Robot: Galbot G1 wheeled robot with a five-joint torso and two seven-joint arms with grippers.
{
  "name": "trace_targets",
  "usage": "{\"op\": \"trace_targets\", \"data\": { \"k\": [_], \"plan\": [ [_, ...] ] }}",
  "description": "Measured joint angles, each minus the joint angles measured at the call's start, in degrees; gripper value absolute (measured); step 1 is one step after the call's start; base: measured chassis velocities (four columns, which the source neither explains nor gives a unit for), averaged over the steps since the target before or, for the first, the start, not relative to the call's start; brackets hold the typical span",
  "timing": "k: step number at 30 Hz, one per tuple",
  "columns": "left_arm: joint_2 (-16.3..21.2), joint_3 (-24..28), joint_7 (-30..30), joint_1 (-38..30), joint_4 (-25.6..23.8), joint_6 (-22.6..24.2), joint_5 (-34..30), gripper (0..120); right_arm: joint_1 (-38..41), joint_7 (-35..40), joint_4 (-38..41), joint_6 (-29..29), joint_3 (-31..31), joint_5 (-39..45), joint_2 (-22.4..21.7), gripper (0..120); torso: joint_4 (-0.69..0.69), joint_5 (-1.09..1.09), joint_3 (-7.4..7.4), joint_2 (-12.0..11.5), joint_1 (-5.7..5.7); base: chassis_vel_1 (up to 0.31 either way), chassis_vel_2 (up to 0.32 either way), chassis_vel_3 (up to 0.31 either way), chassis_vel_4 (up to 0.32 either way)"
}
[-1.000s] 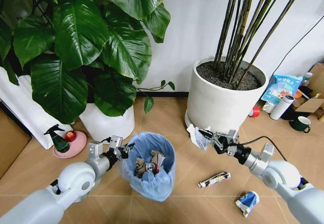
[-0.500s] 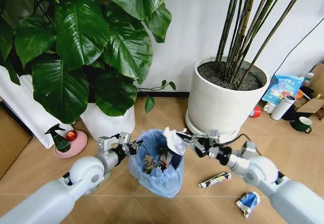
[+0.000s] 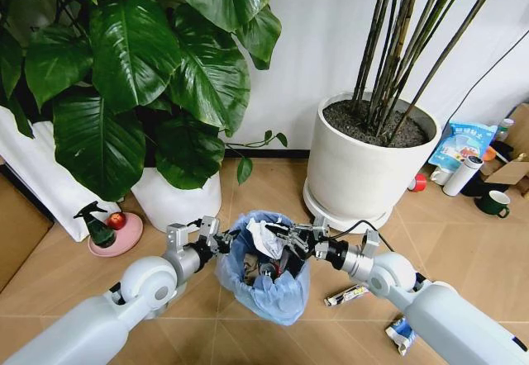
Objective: Pick up the trash bin and place the garbage on the floor into it.
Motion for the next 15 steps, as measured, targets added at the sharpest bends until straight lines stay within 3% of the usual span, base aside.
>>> {"op": "trace_targets", "data": {
  "k": [11, 15],
  "plan": [
    [0.07, -0.91, -0.77, 0.43, -0.87, 0.4, -0.03, 0, -0.48, 0.76, 0.32, -0.3, 0.31, -0.47, -0.45, 54, 0.0, 0.01, 0.0, 0.0, 0.0, 0.0, 0.0, 0.0, 0.0],
    [0.67, -2.63, -0.9, 2.18, -0.97, 0.48, 0.21, 0, -2.9, 5.04, 0.84, -0.35, 3.87, -1.41, -0.63, 75, 0.0, 0.01, -0.01, 0.0, 0.0, 0.0, 0.0, 0.0, 0.0]
  ]
}}
